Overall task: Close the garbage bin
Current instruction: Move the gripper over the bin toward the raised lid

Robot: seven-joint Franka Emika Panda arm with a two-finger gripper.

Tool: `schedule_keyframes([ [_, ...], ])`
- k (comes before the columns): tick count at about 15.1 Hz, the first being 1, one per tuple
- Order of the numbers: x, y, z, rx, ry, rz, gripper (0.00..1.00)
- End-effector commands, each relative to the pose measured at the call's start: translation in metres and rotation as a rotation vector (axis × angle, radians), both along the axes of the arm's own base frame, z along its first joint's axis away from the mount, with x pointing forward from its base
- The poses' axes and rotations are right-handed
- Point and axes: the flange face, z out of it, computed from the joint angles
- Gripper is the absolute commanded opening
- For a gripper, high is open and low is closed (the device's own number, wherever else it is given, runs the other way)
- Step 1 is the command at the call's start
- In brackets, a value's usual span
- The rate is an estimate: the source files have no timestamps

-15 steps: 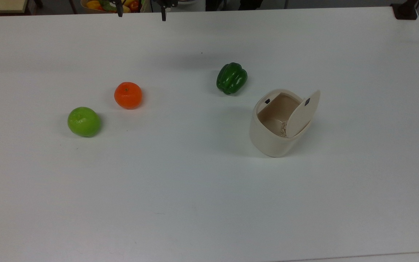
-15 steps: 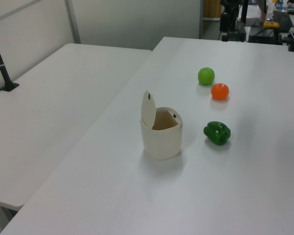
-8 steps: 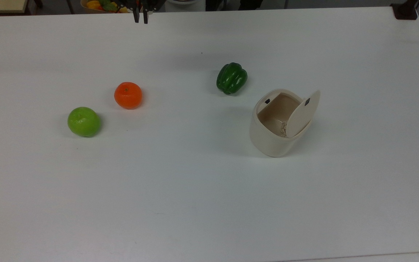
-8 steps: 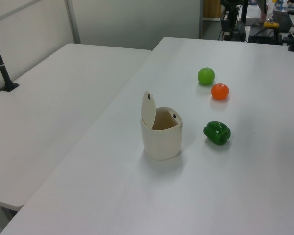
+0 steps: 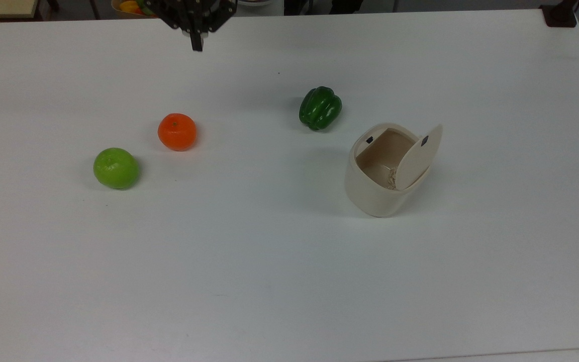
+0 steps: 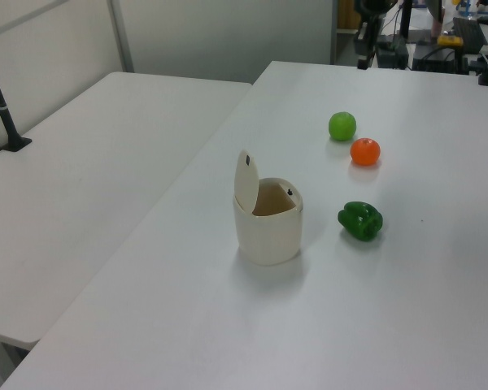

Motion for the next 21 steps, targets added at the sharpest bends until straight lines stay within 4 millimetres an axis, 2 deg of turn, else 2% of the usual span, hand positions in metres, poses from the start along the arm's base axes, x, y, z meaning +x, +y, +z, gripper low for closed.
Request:
schedule_keyframes([
  [1,0.024,0.032,-0.012,0.063,-0.099,0.035,0.0],
  [4,0.036,0.074,-0.009,0.095,-0.214,0.094,0.0],
  [7,0.039,0.121,-0.008,0.112,-0.288,0.166,0.0],
  [9,0.042,0.162,-0.014,0.132,-0.35,0.221,0.0],
  [12,0.042,0.199,-0.019,0.152,-0.414,0.274,0.0],
  [21,0.038,0.273,-0.03,0.201,-0.573,0.383,0.0],
])
